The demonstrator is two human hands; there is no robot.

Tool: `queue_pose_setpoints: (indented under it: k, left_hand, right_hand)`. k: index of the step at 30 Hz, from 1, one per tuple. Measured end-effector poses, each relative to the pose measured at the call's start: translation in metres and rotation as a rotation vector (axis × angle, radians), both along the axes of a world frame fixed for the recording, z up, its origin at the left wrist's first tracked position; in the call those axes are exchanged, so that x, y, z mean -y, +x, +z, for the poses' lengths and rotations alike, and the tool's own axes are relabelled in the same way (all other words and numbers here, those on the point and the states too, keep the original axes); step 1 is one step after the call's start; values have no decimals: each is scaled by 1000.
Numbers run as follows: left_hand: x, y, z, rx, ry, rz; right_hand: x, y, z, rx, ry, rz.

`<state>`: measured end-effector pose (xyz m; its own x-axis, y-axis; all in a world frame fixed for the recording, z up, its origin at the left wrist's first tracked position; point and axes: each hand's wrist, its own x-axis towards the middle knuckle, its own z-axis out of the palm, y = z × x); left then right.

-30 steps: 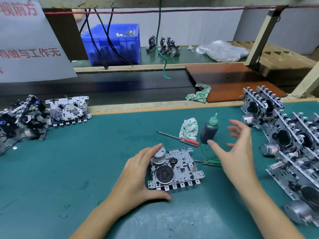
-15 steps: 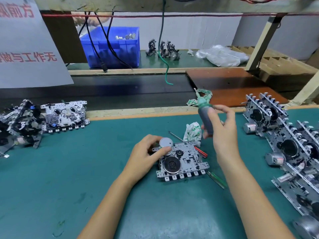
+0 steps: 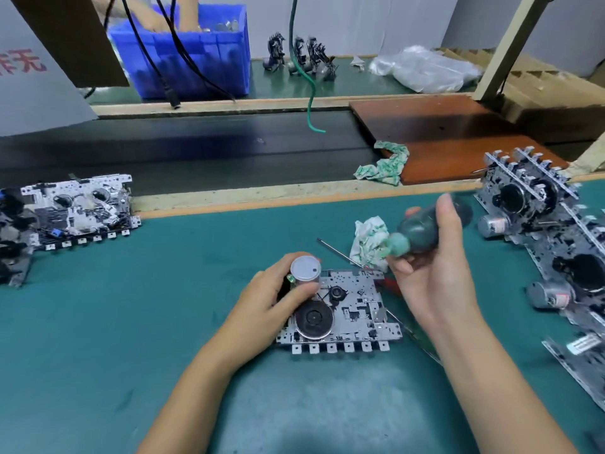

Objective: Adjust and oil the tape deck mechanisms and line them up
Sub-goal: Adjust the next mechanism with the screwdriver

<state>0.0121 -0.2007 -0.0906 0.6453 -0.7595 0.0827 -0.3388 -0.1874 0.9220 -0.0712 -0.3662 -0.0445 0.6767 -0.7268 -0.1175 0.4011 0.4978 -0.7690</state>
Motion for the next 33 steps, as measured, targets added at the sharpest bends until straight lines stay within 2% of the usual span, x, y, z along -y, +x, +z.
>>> queue_pose_setpoints:
  k: [4, 8, 12, 18, 26, 33]
  left_hand:
    - [-3, 2, 3, -119, -20, -118]
    - [-4, 3, 1, -170, -30, -125]
    - [-4, 3, -1, -185, -27, -118]
    - [-4, 3, 0, -190, -20, -122]
    - [-4, 2, 1, -211, -24, -132]
    - [-4, 0, -1, -204, -62, -109]
  right_hand:
    - [0, 2, -7, -80, -168, 36]
    - [-4, 7, -17, -184, -268, 65]
    - [-7, 10, -23, -246, -418, 96]
    - [-8, 10, -29, -258, -529, 116]
    - [-10, 10, -30, -268, -617, 128]
    - [-10, 7, -29, -248, -605, 98]
